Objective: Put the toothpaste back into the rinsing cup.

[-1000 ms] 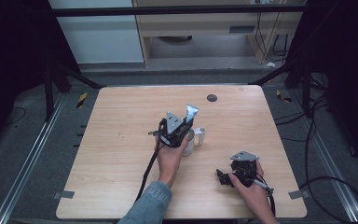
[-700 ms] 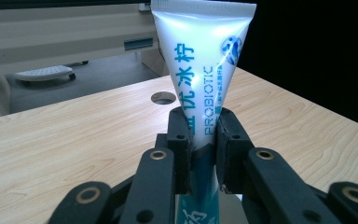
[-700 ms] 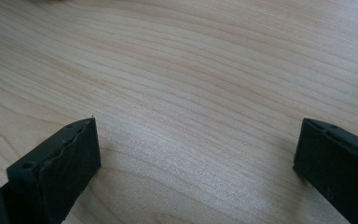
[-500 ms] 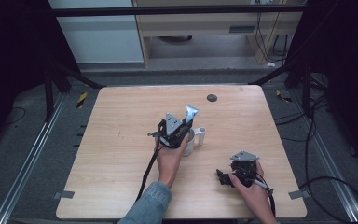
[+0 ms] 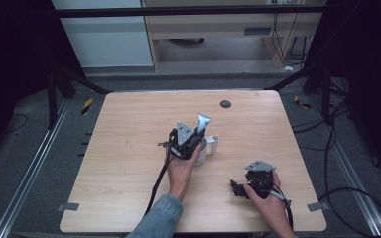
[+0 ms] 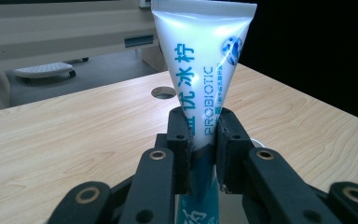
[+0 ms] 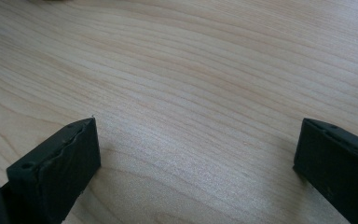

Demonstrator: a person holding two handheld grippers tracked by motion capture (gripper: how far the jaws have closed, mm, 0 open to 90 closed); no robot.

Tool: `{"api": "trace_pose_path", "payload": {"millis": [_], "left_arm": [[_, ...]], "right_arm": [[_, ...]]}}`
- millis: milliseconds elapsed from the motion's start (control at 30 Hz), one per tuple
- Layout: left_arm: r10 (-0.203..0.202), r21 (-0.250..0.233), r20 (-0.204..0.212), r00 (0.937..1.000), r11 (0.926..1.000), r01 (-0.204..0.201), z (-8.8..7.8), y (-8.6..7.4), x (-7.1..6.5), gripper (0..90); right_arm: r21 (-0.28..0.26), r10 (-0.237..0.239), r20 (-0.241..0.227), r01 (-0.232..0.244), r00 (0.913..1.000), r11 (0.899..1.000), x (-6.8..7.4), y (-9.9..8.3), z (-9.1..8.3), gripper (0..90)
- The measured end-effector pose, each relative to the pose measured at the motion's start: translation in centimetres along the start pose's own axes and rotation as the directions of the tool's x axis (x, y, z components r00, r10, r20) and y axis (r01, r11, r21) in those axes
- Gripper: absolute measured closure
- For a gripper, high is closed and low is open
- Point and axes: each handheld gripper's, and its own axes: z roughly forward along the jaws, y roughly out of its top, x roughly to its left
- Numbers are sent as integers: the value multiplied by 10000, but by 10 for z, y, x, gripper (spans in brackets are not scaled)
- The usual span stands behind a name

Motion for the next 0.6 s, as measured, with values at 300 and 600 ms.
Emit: {"api": "trace_pose_path", "payload": {"millis": [300,600], "left_arm": [[-68,0,-26,10000,10000,68,0,-1,2,773],[-66,107,-30,10000,9999,66,-1,0,4,769]], "right_arm": [[3,-17,9,17,10000,10000,0,0,0,5],[3,-17,2,17,10000,10000,0,0,0,5]]}}
